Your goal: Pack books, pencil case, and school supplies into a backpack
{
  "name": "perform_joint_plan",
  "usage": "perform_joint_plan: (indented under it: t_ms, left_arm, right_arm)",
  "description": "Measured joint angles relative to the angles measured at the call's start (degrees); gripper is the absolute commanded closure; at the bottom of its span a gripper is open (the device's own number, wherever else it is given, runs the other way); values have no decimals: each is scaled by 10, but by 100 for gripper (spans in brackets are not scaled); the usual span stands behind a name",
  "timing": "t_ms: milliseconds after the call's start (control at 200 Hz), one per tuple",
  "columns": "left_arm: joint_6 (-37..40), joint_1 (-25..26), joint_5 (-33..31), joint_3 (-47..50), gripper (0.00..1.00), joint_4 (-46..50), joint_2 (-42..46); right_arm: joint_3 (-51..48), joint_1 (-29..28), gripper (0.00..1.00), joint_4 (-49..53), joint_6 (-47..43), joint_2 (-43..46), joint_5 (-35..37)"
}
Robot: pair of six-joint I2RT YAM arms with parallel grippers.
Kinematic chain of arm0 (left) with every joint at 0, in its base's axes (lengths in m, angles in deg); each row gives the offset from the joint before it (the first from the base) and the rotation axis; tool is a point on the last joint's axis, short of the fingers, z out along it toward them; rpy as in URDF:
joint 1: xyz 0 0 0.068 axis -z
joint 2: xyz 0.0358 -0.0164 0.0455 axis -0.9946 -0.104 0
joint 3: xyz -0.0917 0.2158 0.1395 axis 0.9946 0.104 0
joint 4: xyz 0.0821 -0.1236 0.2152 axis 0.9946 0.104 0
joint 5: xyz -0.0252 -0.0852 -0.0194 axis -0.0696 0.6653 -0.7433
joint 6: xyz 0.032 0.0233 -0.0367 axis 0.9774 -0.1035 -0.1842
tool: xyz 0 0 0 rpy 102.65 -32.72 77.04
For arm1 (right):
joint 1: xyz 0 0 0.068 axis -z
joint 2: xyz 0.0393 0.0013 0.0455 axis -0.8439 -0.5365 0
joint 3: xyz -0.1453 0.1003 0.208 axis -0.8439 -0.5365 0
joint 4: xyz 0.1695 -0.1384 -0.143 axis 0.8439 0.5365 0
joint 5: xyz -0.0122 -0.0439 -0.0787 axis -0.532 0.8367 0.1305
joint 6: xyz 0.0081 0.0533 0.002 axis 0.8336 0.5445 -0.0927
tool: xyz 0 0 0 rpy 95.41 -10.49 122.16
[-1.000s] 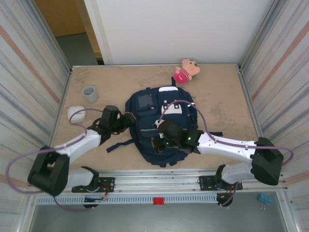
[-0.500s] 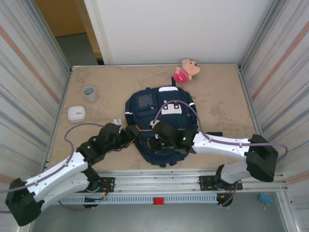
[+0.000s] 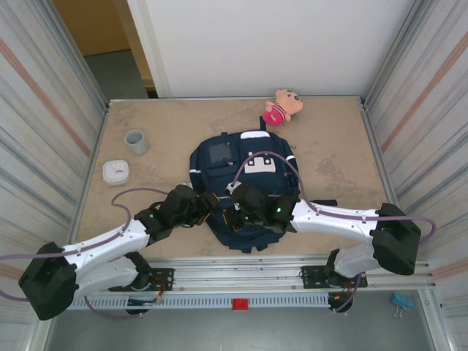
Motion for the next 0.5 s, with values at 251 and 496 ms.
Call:
perform_joint_plan:
  t_ms: [251,496]
  left_arm:
    - [0,1,1,0,75,-10,-6]
    - [17,-15,0,-10,100,-7,7]
  right_arm:
    - [0,0,100,1,-1,0,0]
    - [0,-2,100,2,-4,8,0]
